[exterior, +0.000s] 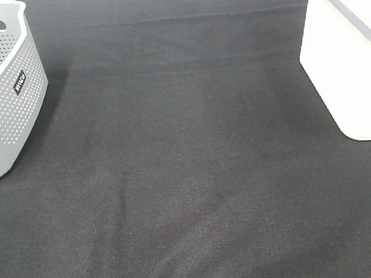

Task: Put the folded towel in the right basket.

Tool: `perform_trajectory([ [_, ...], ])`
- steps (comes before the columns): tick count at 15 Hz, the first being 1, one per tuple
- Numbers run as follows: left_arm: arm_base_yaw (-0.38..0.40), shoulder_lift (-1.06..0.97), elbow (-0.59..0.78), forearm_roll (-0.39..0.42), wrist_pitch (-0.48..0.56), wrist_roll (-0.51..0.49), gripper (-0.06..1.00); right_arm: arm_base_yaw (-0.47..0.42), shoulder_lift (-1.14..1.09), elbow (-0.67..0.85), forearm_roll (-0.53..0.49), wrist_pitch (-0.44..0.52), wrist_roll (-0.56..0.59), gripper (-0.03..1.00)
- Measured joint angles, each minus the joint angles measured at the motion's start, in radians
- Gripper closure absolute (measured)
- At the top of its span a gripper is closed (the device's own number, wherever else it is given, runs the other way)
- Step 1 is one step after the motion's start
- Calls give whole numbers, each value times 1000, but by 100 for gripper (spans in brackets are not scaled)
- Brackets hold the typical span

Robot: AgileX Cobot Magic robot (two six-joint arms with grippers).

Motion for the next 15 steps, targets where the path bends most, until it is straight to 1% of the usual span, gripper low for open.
perform_trajectory([
  [15,0,0,0,0,0,0,-3,0,0,0,0,0,0,0],
])
